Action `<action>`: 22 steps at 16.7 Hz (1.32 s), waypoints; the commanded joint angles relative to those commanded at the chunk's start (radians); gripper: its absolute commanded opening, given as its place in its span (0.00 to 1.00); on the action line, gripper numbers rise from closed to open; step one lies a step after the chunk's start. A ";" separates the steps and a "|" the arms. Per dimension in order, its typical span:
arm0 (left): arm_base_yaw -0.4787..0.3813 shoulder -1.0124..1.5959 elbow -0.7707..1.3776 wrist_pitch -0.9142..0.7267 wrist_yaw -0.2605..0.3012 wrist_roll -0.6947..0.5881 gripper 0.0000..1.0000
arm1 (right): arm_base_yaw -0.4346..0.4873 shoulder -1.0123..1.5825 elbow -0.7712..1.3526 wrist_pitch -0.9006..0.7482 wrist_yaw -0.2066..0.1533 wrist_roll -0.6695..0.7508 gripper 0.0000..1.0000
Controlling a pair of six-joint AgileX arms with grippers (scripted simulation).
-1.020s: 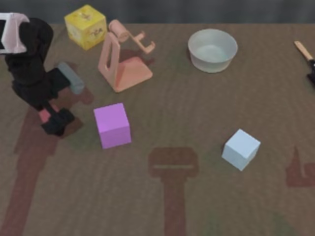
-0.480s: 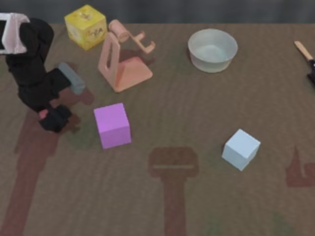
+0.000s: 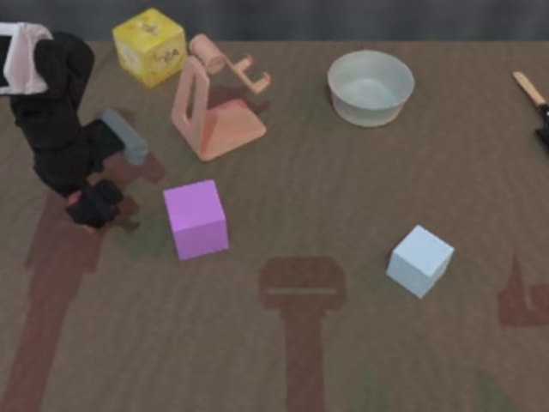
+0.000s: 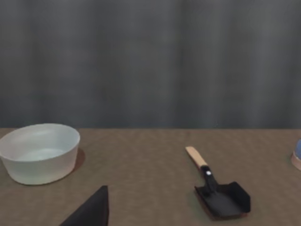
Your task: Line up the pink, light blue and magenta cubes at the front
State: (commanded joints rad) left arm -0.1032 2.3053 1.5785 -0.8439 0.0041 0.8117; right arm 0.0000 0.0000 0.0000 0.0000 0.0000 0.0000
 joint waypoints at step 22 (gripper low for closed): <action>-0.151 -0.112 0.177 -0.278 0.012 -0.056 0.00 | 0.000 0.000 0.000 0.000 0.000 0.000 1.00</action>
State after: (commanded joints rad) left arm -0.2541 2.1937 1.7554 -1.1215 0.0160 0.7561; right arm 0.0000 0.0000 0.0000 0.0000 0.0000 0.0000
